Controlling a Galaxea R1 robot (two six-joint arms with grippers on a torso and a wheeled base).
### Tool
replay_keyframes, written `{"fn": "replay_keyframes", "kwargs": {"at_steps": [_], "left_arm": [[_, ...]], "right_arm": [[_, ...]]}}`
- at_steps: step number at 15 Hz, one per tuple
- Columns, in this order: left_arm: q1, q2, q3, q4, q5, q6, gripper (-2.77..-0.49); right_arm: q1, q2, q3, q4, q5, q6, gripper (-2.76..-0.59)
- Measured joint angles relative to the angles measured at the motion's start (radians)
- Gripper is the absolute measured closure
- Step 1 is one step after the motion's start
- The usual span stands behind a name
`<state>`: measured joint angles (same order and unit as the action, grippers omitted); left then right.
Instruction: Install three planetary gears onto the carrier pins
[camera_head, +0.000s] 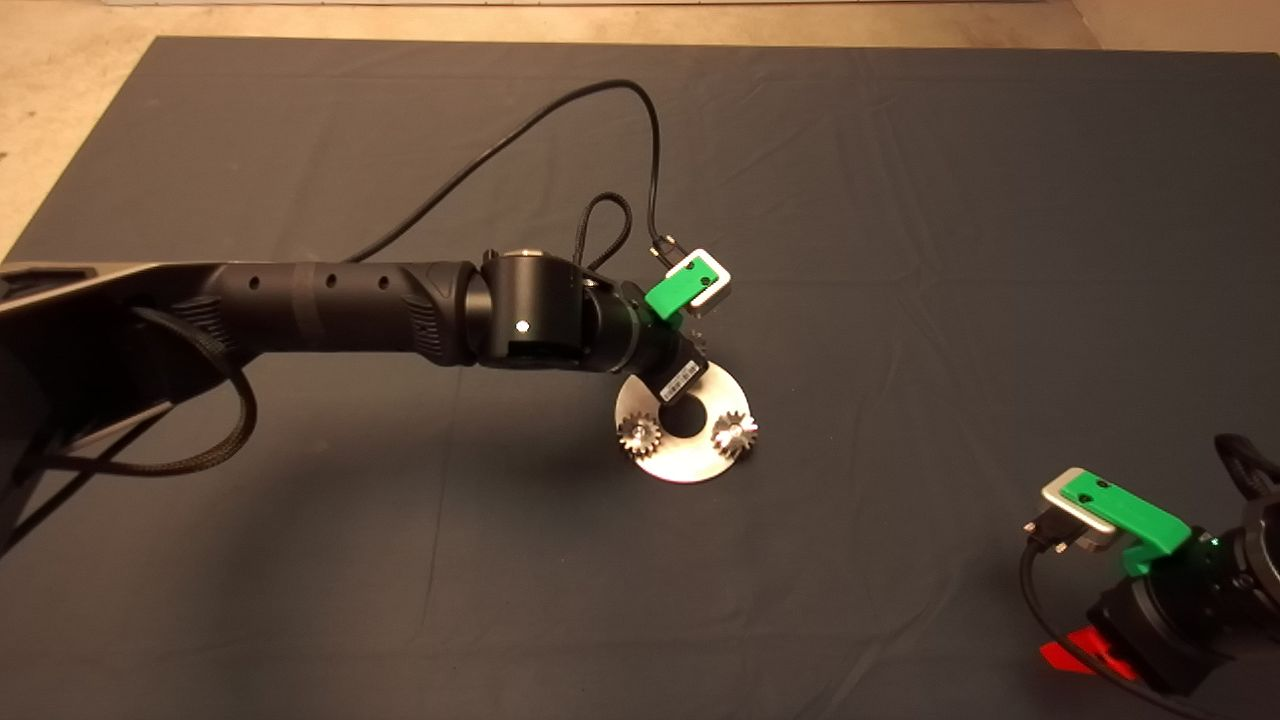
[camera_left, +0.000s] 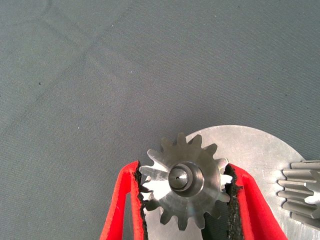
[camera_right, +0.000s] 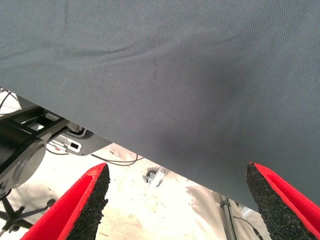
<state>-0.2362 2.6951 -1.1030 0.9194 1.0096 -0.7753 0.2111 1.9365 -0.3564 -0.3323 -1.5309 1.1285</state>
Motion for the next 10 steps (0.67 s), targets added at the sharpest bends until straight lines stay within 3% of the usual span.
{"fn": "replay_keyframes", "kwargs": {"at_steps": [10], "left_arm": [[0.0,0.004,-0.003,0.0,0.004,0.003,-0.63]], "right_arm": [[0.0,0.0,0.0,0.0,0.0,0.0,-2.02]]}}
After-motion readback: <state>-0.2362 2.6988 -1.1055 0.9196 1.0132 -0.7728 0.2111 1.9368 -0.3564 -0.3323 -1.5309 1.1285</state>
